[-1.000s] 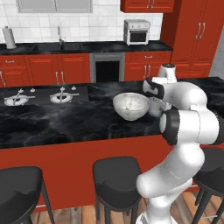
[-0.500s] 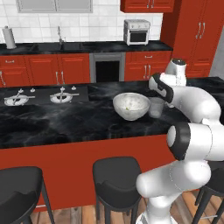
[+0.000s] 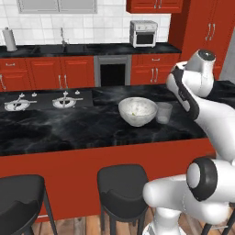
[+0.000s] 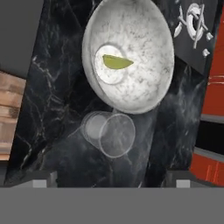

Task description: There is a bowl on the dining counter. Grab a lemon wedge from the fridge and place it in the bowl. Then get the liquor bottle and glass cup from the cabinet and place them next to the bowl.

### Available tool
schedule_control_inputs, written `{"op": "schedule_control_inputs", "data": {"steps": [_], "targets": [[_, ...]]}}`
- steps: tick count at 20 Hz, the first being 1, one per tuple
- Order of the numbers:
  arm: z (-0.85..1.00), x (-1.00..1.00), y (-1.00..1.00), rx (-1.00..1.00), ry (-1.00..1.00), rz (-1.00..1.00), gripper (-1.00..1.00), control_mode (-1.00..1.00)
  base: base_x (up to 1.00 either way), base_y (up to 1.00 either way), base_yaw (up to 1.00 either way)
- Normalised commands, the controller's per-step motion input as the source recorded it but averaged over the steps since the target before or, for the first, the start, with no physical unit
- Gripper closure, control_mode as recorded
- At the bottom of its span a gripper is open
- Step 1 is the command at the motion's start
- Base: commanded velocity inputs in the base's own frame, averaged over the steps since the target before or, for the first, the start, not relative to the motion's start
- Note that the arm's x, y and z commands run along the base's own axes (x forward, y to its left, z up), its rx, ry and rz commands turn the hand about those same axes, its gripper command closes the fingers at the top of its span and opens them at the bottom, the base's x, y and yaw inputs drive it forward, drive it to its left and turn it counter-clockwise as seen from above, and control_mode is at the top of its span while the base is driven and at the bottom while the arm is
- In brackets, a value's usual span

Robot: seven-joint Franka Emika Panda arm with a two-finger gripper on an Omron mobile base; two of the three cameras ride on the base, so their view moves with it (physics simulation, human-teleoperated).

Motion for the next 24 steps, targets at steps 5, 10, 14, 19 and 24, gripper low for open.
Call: {"op": "schedule_control_inputs", "data": {"steps": [5,10,14,19,24], "targets": [[0.8,-0.37,0.26,0.11,0.03,-0.27,-1.0,-1.0,0.0,0.0,0.0],[0.41,-0.29,0.31,0.25,0.17,-0.56,-1.0,-1.0,0.0,0.0,0.0],[0.25,-0.29,0.29,0.29,0.21,-0.64,-1.0,-1.0,0.0,0.0,0.0],[0.09,-0.41,0.23,0.32,0.21,-0.62,-1.0,-1.0,0.0,0.0,0.0],[0.0,-0.67,0.19,0.31,0.08,-0.6,-1.0,-1.0,0.0,0.0,0.0]]}}
